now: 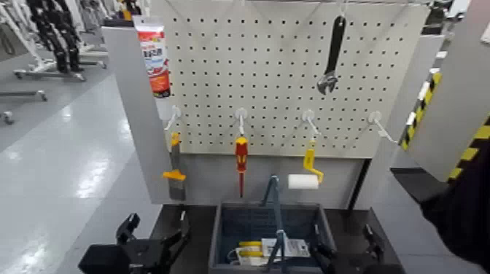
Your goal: Grasp the handle of the crate.
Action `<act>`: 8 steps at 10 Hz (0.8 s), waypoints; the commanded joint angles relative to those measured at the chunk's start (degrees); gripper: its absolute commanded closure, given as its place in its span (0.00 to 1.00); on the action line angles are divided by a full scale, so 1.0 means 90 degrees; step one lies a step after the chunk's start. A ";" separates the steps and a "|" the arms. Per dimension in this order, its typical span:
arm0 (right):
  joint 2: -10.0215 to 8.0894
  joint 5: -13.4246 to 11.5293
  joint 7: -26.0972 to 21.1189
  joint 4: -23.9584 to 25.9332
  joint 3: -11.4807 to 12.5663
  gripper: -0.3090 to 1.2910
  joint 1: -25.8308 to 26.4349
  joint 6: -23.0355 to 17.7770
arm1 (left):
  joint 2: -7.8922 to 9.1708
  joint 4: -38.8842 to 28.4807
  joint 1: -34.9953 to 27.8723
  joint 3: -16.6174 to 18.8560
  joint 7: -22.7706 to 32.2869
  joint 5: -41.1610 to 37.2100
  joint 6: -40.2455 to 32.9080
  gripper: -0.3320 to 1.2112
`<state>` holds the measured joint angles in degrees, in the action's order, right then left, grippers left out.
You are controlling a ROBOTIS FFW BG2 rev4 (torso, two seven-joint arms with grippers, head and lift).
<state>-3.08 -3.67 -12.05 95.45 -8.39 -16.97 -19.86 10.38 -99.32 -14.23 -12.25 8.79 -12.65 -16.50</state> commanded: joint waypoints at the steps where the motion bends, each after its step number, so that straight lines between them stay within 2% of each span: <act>1: 0.0000 -0.0003 0.0001 0.0000 -0.0005 0.28 0.0001 0.0000 | -0.0011 -0.0010 0.0019 -0.0015 -0.0009 -0.0079 0.0036 0.29; 4: 0.0000 -0.0003 0.0001 0.0000 -0.0005 0.28 0.0001 0.0000 | -0.0001 -0.0020 0.0107 -0.0015 -0.0097 -0.0431 0.0290 0.29; 8: 0.0000 0.0007 0.0001 -0.0010 -0.0015 0.28 0.0001 0.0010 | -0.0011 -0.0059 0.0761 0.0082 -0.1191 -0.2110 0.1814 0.29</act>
<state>-3.08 -3.64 -12.04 95.37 -8.47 -16.94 -19.77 10.28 -99.77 -8.65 -11.66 -1.82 -29.55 -2.62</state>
